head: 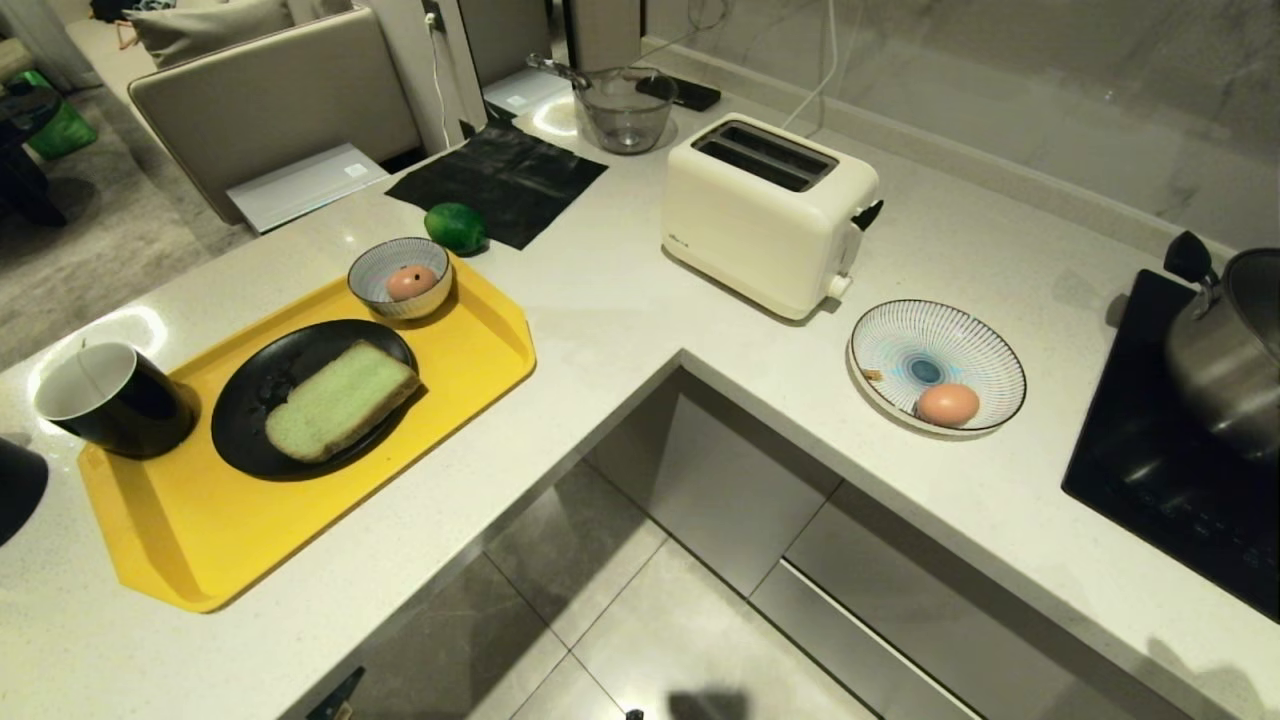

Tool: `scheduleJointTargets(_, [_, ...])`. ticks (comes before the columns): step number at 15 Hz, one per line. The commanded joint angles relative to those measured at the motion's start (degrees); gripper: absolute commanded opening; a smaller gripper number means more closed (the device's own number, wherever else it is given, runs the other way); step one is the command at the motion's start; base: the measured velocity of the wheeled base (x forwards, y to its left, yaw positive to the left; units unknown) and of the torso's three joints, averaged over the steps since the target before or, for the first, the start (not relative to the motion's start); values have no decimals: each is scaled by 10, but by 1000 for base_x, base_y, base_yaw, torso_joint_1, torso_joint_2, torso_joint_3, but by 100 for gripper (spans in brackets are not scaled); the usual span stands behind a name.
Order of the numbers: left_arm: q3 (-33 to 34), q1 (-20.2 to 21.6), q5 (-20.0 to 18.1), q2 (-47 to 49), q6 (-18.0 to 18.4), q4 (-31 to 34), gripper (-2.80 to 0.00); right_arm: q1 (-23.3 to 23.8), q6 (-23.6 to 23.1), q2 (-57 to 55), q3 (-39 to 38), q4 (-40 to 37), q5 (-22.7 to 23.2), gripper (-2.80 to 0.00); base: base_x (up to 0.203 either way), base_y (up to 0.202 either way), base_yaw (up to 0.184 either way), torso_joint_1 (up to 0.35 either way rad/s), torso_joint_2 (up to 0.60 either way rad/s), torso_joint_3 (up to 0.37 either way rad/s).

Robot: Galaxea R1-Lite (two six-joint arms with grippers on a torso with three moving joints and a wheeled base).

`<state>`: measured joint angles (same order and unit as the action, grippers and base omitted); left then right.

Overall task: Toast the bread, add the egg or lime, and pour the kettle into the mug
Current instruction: Pick up the egg

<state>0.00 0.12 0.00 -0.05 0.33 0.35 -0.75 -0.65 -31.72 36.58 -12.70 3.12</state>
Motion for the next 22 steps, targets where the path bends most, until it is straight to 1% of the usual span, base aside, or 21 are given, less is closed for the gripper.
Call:
scheduleJointTargets(1, [1,0,0,0,0,0,-280,-7,-14,-205,96,-10,-1,-280,0,0,0,0,0,0])
scheduleJointTargets(4, [1,1,0,0,0,0,-280,-15,-59,-357,196,-39,7,-280,0,0,0,0,0,0])
scheduleJointTargets(6, [0,1,0,0,0,0,-280,-16,-107,-438,253,-49,31,-280,0,0,0,0,0,0])
scheduleJointTargets(8, [1,0,0,0,0,0,-280,-13,-149,-500,312,-52,47,-280,0,0,0,0,0,0])
scheduleJointTargets(9, [1,0,0,0,0,0,-280,-12,-160,-524,339,-52,52,-280,0,0,0,0,0,0])
scheduleJointTargets(11, [1,0,0,0,0,0,-280,-8,-183,-556,359,-49,71,-280,0,0,0,0,0,0])
scheduleJointTargets(12, [1,0,0,0,0,0,-280,0,-203,-567,356,-34,76,-280,0,0,0,0,0,0])
scheduleJointTargets(15, [1,1,0,0,0,0,-280,26,-252,-613,333,90,78,-280,0,0,0,0,0,0])
scheduleJointTargets(16, [0,0,0,0,0,0,-280,38,-273,-625,330,115,79,-280,0,0,0,0,0,0])
scheduleJointTargets(17, [1,0,0,0,0,0,-280,40,-280,-624,333,113,79,0,0,0,0,0,0,0])
scheduleJointTargets(18, [1,1,0,0,0,0,-280,39,-282,-623,336,112,84,0,0,0,0,0,0,0])
scheduleJointTargets(20, [1,1,0,0,0,0,-280,40,-306,-622,340,108,128,0,0,0,0,0,0,0])
scheduleJointTargets(21, [1,0,0,0,0,0,-280,47,-341,-621,342,103,145,0,0,0,0,0,0,0])
scheduleJointTargets(22, [1,0,0,0,0,0,-280,60,-391,-620,347,98,161,0,0,0,0,0,0,0])
